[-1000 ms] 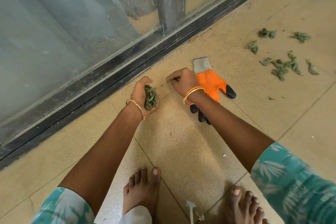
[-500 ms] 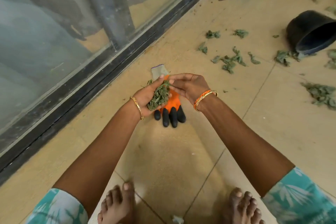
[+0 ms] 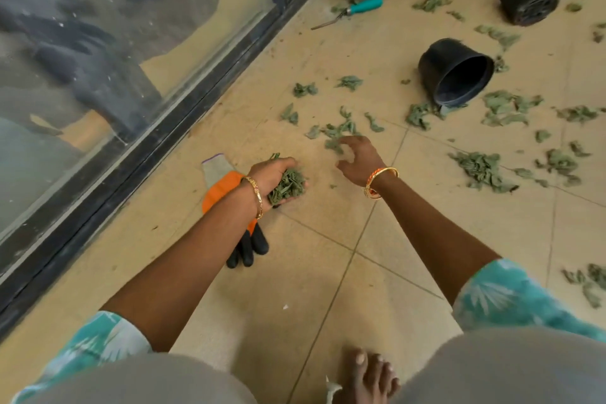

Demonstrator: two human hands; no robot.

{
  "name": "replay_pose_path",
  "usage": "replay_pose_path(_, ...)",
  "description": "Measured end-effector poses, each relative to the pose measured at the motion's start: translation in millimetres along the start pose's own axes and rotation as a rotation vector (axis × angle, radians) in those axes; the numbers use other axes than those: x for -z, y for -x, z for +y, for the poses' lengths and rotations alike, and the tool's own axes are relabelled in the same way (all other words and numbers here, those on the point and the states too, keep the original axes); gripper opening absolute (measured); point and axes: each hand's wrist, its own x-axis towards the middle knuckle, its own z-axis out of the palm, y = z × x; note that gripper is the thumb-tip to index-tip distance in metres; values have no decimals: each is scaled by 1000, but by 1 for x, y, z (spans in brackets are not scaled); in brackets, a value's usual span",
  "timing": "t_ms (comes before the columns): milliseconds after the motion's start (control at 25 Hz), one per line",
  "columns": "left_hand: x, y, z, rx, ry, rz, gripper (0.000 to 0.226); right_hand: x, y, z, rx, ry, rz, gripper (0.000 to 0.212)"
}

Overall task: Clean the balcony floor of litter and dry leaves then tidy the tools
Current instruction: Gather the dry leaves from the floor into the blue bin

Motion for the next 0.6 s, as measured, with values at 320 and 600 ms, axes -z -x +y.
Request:
replay_pose_path(320, -13, -5, 16, -46, -61, 131, 7, -20, -26, 27, 376, 379, 112, 40)
replay_pose_path(600, -28, -28, 31, -3, -191, 85, 13, 6, -14, 26, 225, -75, 325, 19)
